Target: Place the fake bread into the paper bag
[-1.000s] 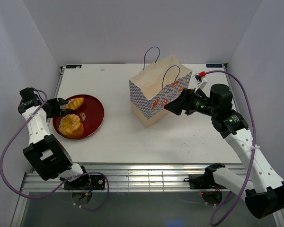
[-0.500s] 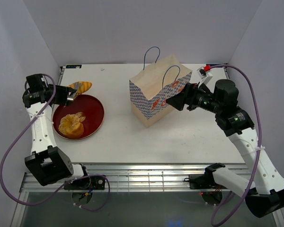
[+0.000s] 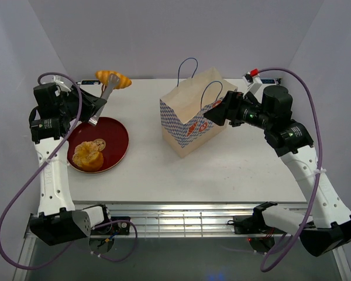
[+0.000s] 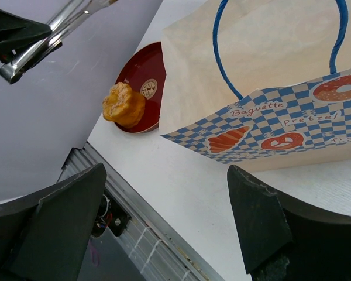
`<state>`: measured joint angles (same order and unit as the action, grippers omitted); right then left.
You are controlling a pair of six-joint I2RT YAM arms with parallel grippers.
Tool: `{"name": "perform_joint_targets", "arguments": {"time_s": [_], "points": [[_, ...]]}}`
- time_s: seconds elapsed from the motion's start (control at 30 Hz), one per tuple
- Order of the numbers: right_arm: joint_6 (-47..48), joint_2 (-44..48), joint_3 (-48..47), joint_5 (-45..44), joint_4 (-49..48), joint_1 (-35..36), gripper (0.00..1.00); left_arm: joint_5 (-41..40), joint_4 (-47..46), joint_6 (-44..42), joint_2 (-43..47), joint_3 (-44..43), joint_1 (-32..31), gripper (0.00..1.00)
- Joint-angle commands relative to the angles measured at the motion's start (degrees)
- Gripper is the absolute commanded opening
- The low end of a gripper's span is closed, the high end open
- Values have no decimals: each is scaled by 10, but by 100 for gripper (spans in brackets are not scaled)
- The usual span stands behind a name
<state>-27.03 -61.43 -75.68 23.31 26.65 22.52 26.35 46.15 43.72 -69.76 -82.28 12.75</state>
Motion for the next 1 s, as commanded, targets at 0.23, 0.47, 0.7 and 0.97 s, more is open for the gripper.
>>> {"name": "perform_joint_targets", "arguments": {"time_s": [0.23,0.47,0.7,0.97], "points": [[-93,-51,-12,-36,-130,5,86,52,-84,-134,36,-72,-117,29],[-51,-63,-3,-137,-190,36,85,80,-89,-155,45,-116,-161,32],[-6,-84,17,-209,-256,74,84,121,-94,-176,68,-133,-164,34],[19,-111,45,-308,-328,125,81,151,-94,-197,50,-144,-185,34]]}}
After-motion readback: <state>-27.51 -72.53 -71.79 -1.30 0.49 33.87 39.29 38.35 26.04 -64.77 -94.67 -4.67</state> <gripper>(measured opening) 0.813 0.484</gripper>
